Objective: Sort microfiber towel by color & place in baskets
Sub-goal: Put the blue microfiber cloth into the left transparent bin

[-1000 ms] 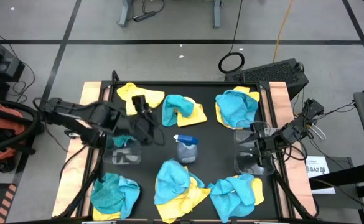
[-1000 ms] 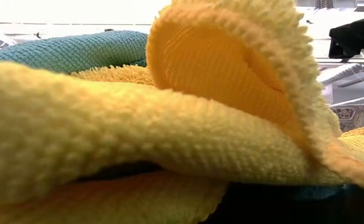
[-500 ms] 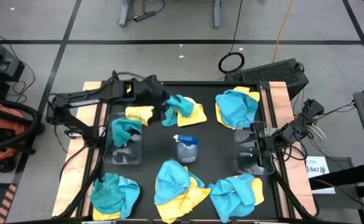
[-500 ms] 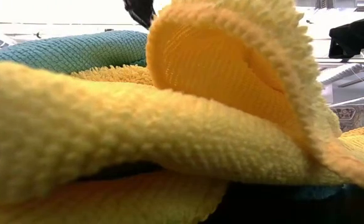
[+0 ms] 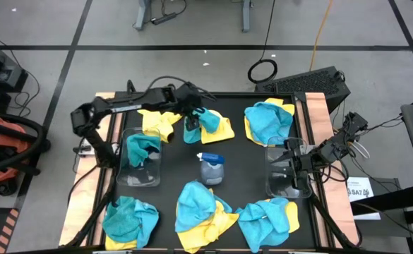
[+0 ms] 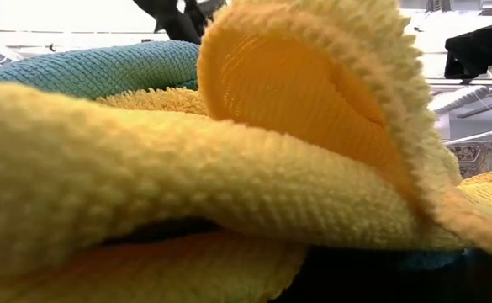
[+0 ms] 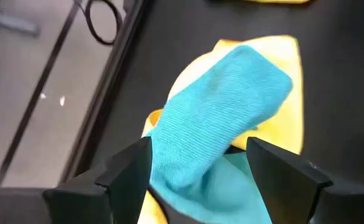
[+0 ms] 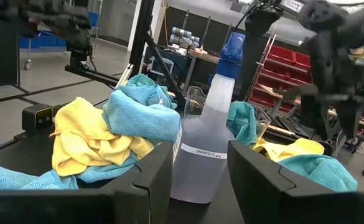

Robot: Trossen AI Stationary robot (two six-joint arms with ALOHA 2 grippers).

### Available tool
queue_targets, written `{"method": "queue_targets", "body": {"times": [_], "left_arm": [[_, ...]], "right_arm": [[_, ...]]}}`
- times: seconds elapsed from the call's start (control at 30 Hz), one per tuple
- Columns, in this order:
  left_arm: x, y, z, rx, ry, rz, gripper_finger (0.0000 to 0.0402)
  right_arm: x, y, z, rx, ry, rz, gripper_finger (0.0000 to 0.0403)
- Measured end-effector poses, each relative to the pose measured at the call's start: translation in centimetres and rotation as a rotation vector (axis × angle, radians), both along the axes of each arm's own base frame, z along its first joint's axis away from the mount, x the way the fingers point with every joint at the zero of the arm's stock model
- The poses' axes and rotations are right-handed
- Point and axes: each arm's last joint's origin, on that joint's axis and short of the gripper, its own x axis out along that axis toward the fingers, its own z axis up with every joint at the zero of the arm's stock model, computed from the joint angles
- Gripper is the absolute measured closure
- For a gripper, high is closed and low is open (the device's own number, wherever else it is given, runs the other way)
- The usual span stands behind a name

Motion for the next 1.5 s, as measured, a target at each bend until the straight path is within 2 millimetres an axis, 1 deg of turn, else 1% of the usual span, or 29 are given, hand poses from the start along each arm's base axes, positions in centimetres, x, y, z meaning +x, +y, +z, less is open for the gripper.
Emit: {"method": "queue_targets", "body": {"times": [0.1,0.3,0.5,0.67,0.8,0.9,1.0,1.1,1.2,1.23,1.4,1.47,1.5], "left_arm": [[0.6,0.9,-1.9,-0.021,0.05,0.021,0.0134],[0.8,2.3,-4.9,-0.093,0.145,0.04,0.0134],[1.7,2.4,-8.0,-0.273,0.163,-0.029,0.0134],[2.0,2.6,-10.3,-0.297,0.235,0.028,0.0135],[1.9,2.5,-11.6,-0.31,0.299,0.033,0.0153],[1.9,2.3,-12.0,-0.312,0.324,0.029,0.0181],[1.9,2.1,-12.1,-0.31,0.346,0.01,0.0226],[1.7,1.9,-12.1,-0.312,0.374,-0.014,0.029],[1.6,1.6,-12.1,-0.317,0.399,-0.038,0.0366],[1.6,1.5,-12.2,-0.317,0.405,-0.045,0.0379],[1.6,0.7,-11.2,-0.331,0.438,-0.066,0.0382],[1.7,0.1,-9.9,-0.321,0.427,-0.082,0.0384],[1.7,-0.2,-8.8,-0.305,0.417,-0.087,0.0384]], "right_arm": [[0.0,0.0,0.0,0.0,0.0,0.0,0.0257],[0.0,0.0,0.0,0.0,0.0,0.0,0.0257],[0.0,0.0,0.0,0.0,0.0,0.0,0.0257],[0.0,0.0,0.0,0.0,0.0,0.0,0.0257],[0.0,0.0,0.0,0.0,0.0,0.0,0.0257],[0.0,0.0,0.0,0.0,0.001,0.0,0.0257],[0.0,0.0,0.0,0.0,0.0,0.0,0.0257],[0.0,0.0,0.0,0.0,0.0,0.0,0.0257],[0.0,0.0,0.0,0.0,0.0,0.0,0.0257],[0.0,0.0,0.0,0.0,0.0,0.0,0.0257],[0.0,0.0,0.0,0.0,0.0,0.0,0.0257],[0.0,0.0,0.0,0.0,0.0,0.0,0.0257],[0.0,0.0,0.0,0.0,0.0,0.0,0.0257]]}}
